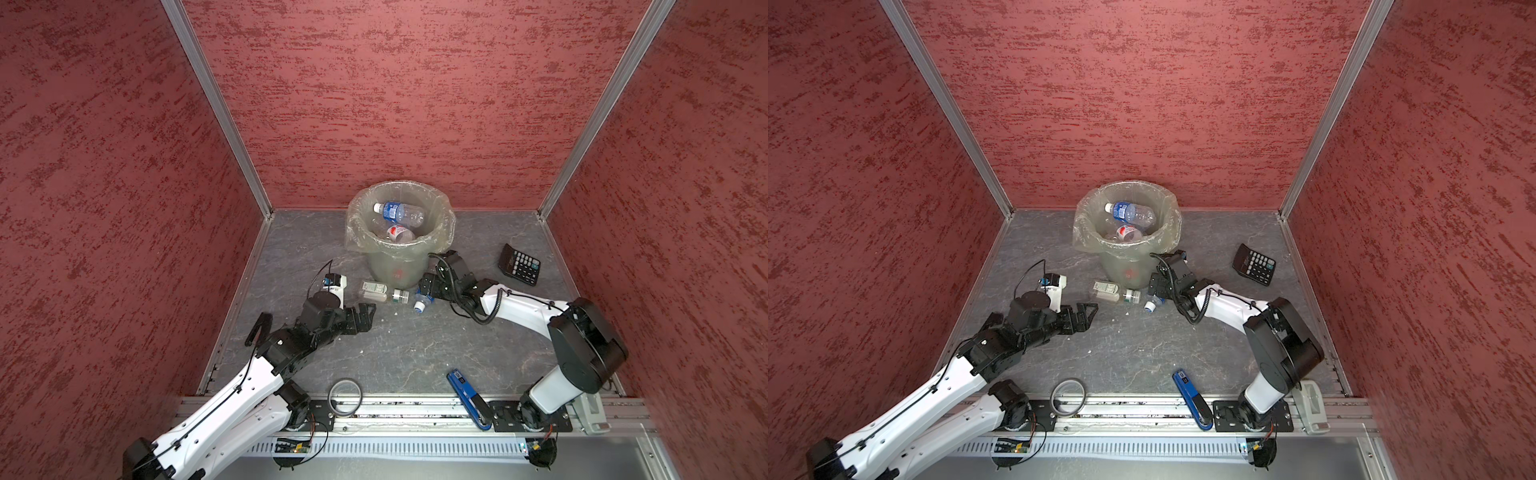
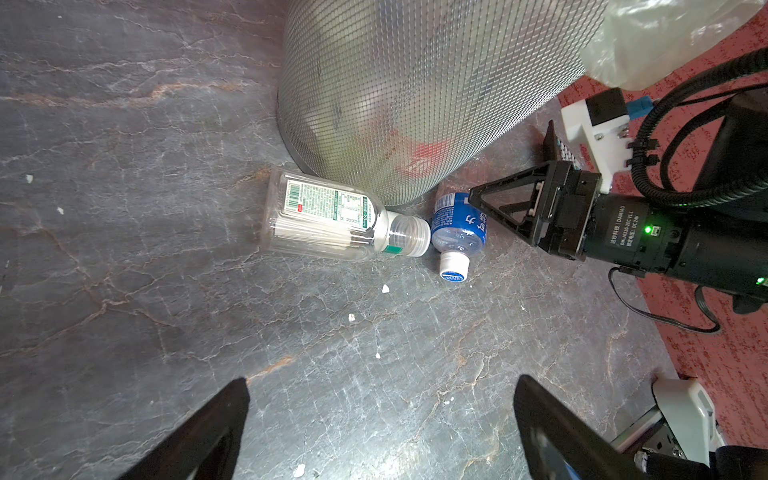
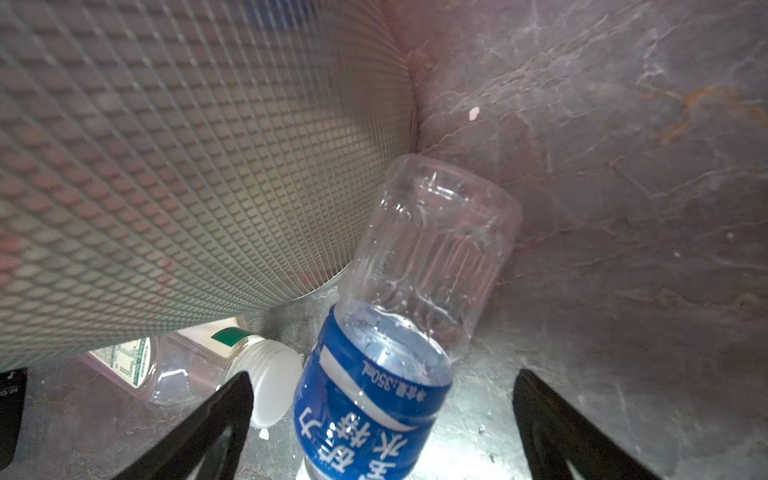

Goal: Throw the plastic bottles in the bin
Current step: 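Grasp the small blue-labelled white-capped bottle with the right gripper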

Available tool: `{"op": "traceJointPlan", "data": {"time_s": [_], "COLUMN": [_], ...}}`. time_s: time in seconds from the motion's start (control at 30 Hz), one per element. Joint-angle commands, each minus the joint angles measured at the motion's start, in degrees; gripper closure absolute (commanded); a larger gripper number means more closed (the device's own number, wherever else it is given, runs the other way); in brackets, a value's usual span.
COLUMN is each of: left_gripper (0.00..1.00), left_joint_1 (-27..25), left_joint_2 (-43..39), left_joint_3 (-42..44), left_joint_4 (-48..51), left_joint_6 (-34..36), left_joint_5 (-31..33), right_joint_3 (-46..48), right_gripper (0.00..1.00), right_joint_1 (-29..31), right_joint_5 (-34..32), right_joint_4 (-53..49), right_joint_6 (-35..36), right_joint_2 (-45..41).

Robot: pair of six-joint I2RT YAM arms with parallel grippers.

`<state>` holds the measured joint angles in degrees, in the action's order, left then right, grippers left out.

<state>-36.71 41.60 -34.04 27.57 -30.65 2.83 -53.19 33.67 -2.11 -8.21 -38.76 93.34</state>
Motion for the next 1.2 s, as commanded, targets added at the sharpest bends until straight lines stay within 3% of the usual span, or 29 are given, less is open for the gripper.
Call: {"op": "traceJointPlan", "data": {"time_s": [0.0, 0.43, 0.6, 0.93, 1.17], "left_gripper": [0.01, 0.00, 0.00, 0.00, 0.00], "left_joint_1": [-0.2, -0.2, -0.2, -0.2, -0.2], "left_joint_2": [0.0, 2.0, 2.7, 2.0, 1.1], "left_joint_3": [0.0, 0.8, 1.1, 0.9, 1.1], "left_joint_4": [0.6, -1.4, -2.3, -1.7, 0.1], "left_joint_6": [-0.4, -1.1, -1.4, -2.1, -2.1], "left_joint_5": [-0.2, -0.6, -1.1, -1.1, -0.6], "right_joint_3": [-1.8, 6.3, 6.9, -1.1, -4.5], "right_gripper": [0.02, 0.03, 0.03, 0.06, 0.19], "right_joint_1": [-0.3, -2.8, -3.1, -3.3, -3.7], "right_joint_5": [-1.7, -10.6, -8.6, -7.3, -11.4], "right_joint_4": [-1.9, -10.1, -8.5, -8.9, -10.2], "right_joint_6": [1.5, 4.6, 7.8, 15.8, 19.4], "right_joint_2": [1.5, -7.8, -12.3, -2.1, 2.8]}}
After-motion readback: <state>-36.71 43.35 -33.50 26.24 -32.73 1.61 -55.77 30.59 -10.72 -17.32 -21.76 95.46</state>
